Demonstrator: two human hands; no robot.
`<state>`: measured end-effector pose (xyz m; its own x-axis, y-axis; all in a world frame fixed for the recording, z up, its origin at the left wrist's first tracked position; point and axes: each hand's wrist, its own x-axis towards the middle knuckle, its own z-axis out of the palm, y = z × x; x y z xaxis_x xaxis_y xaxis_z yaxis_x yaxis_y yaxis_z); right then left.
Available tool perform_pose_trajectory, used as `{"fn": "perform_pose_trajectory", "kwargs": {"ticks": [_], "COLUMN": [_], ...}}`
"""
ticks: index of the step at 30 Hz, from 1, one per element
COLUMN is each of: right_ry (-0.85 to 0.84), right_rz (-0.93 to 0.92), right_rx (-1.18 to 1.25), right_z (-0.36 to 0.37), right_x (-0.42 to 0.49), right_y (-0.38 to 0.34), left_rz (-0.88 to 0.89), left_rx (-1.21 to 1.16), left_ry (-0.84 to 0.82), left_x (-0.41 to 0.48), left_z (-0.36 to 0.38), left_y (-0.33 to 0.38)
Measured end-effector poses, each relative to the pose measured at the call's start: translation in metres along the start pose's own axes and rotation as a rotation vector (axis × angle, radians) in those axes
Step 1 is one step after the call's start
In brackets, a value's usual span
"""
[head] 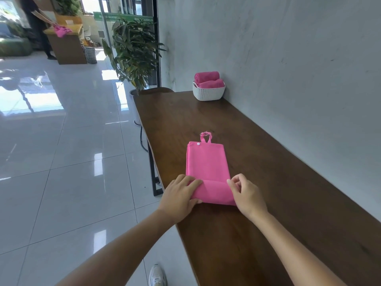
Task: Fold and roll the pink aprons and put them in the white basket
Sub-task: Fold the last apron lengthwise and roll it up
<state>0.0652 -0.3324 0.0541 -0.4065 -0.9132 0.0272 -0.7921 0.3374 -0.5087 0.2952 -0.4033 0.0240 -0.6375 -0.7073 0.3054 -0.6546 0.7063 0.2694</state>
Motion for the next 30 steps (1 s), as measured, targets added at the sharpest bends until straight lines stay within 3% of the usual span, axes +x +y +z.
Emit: {"fn": "perform_pose_trajectory", "kwargs": {"ticks": [6,14,19,23,27,30], "right_ry": [-0.167,-0.146,-0.17,-0.227,-0.26,-0.31], "right_rz": [-0.101,-0.106,-0.038,0.049,0.135,0.208], "right_rx": [0.054,0.222,0.352,0.362,0.319,0.326], "right_z": [0.002,0.005,0.001,0.0,0.002,0.003], "right_x": [-0.018,-0.047,-0.051,-0.039,-0.014,0.003], "right_y": [0.022,0.022,0.012,0.007,0.005,0.002], "left_rz": [-0.045,-0.172,-0.34,-0.369,-0.219,-0.073], "left_rx": [-0.121,-0.357,-0.592,-0.558,-0.341,-0.255], "left_ry": [-0.173,-0.477,-0.549,-0.399,-0.068,0.026], "left_x": [0.016,0.017,0.013,0.007,-0.002,-0.006], "left_z": [-0.017,-0.028,-0.029,-0.027,-0.024,-0.023], "left_y": [-0.007,-0.019,-0.019,-0.011,-0.005,-0.001]}}
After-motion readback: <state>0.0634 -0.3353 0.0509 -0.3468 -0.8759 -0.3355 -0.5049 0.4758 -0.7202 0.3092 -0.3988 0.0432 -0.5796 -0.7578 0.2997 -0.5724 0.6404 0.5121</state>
